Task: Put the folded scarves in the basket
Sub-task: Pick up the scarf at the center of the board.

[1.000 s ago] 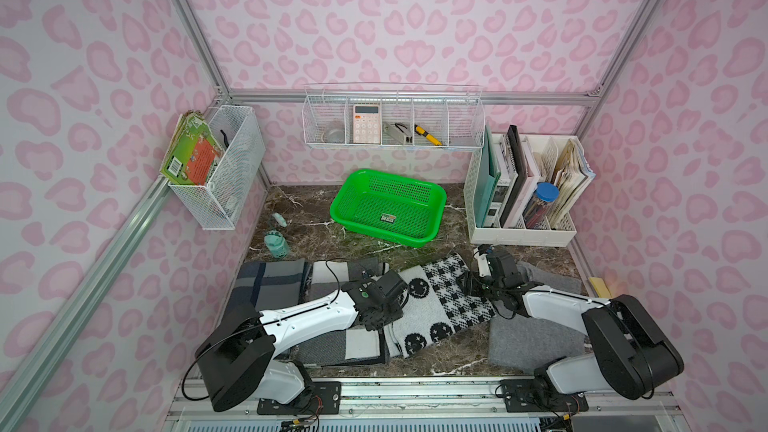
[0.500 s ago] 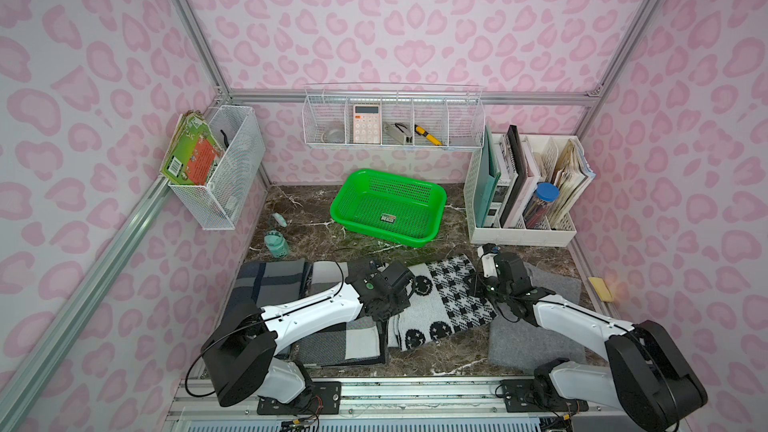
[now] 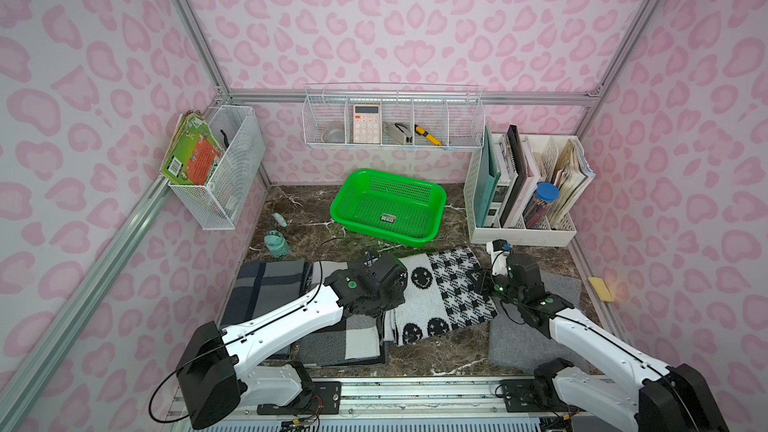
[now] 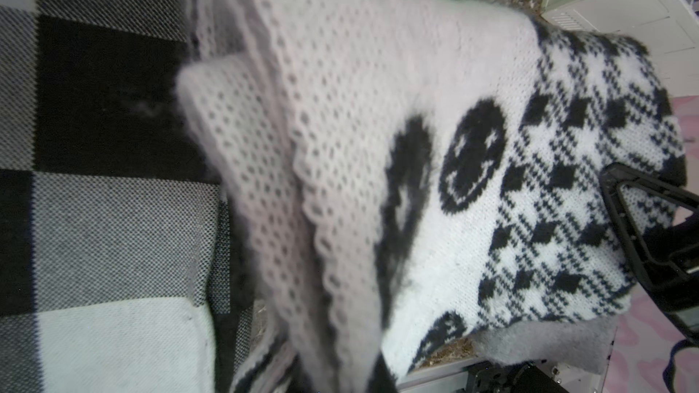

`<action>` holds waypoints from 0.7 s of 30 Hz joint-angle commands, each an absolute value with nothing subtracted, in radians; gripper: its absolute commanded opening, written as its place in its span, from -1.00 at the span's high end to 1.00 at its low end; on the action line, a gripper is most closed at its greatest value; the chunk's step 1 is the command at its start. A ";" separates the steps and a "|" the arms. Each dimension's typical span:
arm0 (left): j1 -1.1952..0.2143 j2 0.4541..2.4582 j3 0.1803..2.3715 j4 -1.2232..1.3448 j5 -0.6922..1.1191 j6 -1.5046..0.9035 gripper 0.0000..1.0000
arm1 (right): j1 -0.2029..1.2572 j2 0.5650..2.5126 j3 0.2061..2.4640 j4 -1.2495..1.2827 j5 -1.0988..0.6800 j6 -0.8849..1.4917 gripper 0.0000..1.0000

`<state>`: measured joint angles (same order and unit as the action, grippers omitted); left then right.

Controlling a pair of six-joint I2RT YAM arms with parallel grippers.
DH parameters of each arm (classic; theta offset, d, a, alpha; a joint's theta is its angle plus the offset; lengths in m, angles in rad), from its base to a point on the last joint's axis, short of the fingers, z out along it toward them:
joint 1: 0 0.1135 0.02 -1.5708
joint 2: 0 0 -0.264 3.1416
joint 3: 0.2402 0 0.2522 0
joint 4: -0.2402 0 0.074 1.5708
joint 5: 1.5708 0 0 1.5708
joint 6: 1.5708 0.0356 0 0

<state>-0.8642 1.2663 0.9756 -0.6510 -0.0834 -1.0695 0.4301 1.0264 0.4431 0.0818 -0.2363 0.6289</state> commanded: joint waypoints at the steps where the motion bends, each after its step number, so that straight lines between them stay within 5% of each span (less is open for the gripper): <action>1: -0.853 1.239 0.992 -0.722 -0.099 -1.020 1.00 | 0.438 1.014 0.457 0.079 -0.217 0.670 1.00; 21: -0.813 1.251 1.144 -0.762 -0.023 -0.830 1.00 | 0.574 0.907 0.585 -0.096 -0.066 0.698 1.00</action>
